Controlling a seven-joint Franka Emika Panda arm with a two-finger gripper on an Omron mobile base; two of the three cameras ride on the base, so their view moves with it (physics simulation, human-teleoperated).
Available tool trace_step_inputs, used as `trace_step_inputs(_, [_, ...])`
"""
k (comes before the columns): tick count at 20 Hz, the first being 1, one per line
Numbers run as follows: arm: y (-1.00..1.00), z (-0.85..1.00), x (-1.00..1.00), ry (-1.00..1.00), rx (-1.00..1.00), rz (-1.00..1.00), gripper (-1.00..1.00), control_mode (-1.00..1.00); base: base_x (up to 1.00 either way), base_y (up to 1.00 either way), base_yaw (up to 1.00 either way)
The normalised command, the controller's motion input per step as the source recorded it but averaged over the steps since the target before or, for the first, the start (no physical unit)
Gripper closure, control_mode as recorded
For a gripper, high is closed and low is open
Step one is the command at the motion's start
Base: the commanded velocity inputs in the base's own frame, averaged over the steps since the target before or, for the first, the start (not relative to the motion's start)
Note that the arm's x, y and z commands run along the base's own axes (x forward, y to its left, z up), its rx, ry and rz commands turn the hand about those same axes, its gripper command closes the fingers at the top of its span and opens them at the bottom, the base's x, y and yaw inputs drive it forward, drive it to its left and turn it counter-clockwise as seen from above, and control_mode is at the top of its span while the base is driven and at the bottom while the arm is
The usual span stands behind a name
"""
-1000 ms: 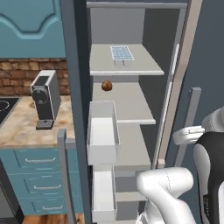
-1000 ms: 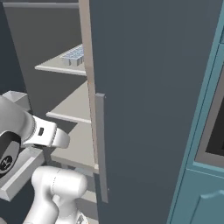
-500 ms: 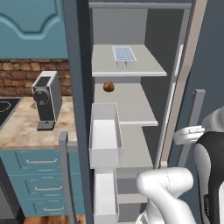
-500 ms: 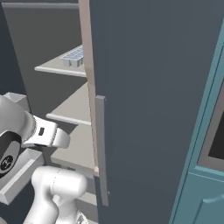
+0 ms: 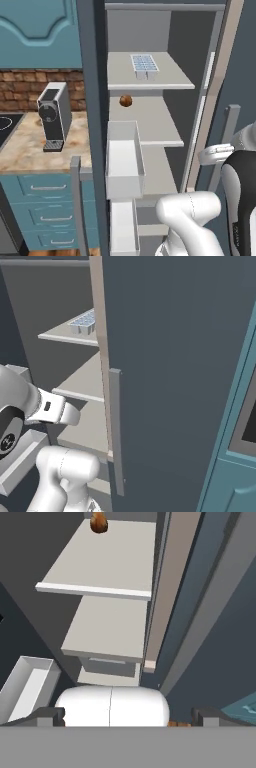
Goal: Open the freezer door, pick up the ice cube tray from the freezer, and place it on the dining counter.
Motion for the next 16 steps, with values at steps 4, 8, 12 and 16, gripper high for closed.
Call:
trace_step_inputs(4, [0.0, 0.0, 0.0, 0.0, 0.0, 0.0, -1.0, 1.0, 0.4, 0.23, 0.0])
trace_step_inputs(8, [0.0, 0.0, 0.0, 0.0, 0.0, 0.0, -1.0, 1.0, 0.37, 0.27, 0.0])
trace_step_inputs(12, [0.0, 0.0, 0.0, 0.0, 0.0, 0.0, -1.0, 1.0, 0.37, 0.21, 0.0])
trace_step_inputs(16, [0.0, 0.0, 0.0, 0.0, 0.0, 0.0, -1.0, 1.0, 0.44, 0.24, 0.0])
